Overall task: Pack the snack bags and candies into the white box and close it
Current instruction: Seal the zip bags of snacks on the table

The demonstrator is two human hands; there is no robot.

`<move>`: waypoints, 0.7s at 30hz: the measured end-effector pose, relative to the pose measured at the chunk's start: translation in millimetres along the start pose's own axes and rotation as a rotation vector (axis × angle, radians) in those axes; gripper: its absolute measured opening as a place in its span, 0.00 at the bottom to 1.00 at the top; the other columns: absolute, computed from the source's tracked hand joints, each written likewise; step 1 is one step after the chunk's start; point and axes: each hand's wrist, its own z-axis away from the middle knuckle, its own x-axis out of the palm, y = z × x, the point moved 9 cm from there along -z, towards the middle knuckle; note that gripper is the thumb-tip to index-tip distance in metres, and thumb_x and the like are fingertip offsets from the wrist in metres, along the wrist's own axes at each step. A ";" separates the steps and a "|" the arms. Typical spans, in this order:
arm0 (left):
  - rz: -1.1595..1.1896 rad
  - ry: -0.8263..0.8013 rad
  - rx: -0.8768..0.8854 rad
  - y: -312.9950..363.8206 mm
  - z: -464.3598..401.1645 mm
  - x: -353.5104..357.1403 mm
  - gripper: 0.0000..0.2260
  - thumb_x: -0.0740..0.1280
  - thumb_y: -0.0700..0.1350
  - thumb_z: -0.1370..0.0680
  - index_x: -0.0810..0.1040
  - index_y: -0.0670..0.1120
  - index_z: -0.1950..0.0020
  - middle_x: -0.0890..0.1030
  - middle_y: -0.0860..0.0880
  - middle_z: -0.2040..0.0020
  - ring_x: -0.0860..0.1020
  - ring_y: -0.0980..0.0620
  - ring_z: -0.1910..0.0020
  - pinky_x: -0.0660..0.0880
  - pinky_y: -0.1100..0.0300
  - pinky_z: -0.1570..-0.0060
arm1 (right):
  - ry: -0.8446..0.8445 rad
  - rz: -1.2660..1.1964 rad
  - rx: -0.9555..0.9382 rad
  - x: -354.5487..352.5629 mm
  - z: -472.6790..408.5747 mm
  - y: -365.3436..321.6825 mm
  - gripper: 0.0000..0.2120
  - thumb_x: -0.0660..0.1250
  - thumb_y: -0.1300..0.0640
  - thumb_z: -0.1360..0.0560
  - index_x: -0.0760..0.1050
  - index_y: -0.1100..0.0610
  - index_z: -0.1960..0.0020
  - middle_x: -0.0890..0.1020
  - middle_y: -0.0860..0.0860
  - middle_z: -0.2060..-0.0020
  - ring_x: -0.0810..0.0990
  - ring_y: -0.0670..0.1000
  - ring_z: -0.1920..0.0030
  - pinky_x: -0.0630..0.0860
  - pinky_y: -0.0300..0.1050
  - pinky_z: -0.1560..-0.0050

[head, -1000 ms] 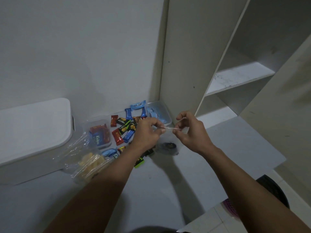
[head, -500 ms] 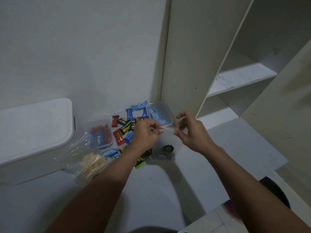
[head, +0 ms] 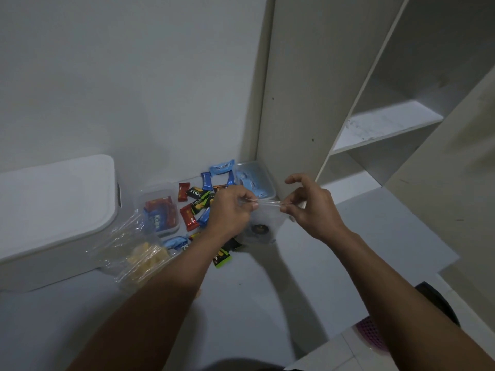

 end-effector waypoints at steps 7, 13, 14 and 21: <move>0.097 0.018 -0.070 -14.8 1.2 -14.4 0.05 0.76 0.38 0.32 0.84 0.43 0.57 0.84 0.51 0.60 0.81 0.57 0.60 0.77 0.67 0.55 | 0.033 -0.023 0.031 -3.5 -7.0 10.2 0.19 0.76 0.64 0.32 0.69 0.48 0.53 0.84 0.48 0.66 0.81 0.42 0.64 0.74 0.33 0.61; 0.054 0.080 -0.067 -16.8 8.0 -30.4 0.02 0.75 0.36 0.31 0.84 0.41 0.60 0.81 0.53 0.65 0.77 0.67 0.67 0.72 0.76 0.63 | -0.098 -0.075 0.036 15.6 -12.0 2.8 0.19 0.76 0.63 0.32 0.76 0.51 0.45 0.83 0.50 0.62 0.81 0.47 0.61 0.77 0.41 0.53; 0.055 0.087 -0.067 -17.3 9.5 -32.7 0.02 0.75 0.36 0.31 0.84 0.41 0.60 0.81 0.54 0.66 0.77 0.67 0.67 0.72 0.76 0.63 | -0.109 -0.074 0.045 18.5 -12.4 2.4 0.17 0.76 0.63 0.32 0.77 0.51 0.47 0.82 0.50 0.63 0.81 0.45 0.62 0.77 0.41 0.55; 0.110 0.233 -0.144 -32.9 18.5 -56.2 0.11 0.78 0.41 0.33 0.80 0.44 0.54 0.80 0.52 0.59 0.76 0.59 0.62 0.75 0.69 0.61 | -0.096 -0.119 0.068 27.8 -12.3 -10.3 0.14 0.76 0.63 0.31 0.75 0.50 0.52 0.80 0.43 0.68 0.77 0.36 0.69 0.72 0.35 0.64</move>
